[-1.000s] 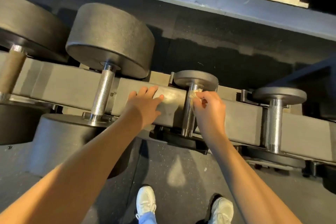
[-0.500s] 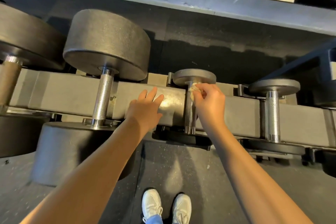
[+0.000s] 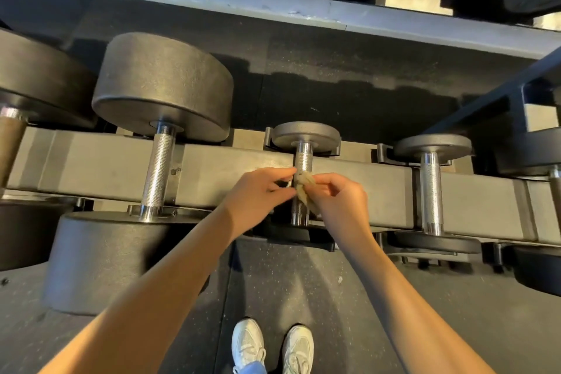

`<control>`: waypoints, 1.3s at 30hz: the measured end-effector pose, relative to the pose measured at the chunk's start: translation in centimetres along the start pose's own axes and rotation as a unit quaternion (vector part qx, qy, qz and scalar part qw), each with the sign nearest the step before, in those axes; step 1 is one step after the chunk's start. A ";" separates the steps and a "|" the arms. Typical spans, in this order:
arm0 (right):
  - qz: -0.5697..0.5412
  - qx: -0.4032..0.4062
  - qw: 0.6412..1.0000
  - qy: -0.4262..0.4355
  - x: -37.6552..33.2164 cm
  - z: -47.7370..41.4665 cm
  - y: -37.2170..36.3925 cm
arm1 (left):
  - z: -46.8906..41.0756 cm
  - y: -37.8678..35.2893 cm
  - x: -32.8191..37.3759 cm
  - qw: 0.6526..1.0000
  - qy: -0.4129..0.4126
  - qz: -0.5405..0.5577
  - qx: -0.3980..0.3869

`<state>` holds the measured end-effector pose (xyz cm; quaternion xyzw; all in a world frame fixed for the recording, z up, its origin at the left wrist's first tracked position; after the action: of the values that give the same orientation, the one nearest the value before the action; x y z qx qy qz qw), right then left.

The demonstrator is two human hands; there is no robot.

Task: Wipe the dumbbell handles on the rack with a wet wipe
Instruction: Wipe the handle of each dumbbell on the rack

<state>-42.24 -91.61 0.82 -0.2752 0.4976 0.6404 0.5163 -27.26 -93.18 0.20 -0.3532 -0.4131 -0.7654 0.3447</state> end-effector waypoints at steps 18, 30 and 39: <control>0.200 0.027 0.968 0.152 4.2 0.6 -2.8 | -4.4 -1.0 1.5 0.976 -0.008 0.138 0.166; 0.204 0.085 0.962 0.157 4.2 0.8 -3.2 | -4.2 -1.8 1.2 0.974 -0.065 0.094 0.195; 0.196 0.077 0.967 0.141 4.4 1.0 -2.9 | -2.1 -2.8 0.8 0.987 -0.031 -0.040 0.153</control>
<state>-40.74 -89.06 -3.63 -0.2189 0.6574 0.6438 0.3249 -30.48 -94.04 -1.09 -0.3029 -0.5493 -0.6954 0.3506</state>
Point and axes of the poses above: each hand's wrist, its own z-axis away from the middle knuckle, its own y-axis out of the back of the hand, x = y × z, the point moved 1 cm from there along -z, towards the middle knuckle, and after that the axes turned 4 degrees about z, right-handed, at the moved point
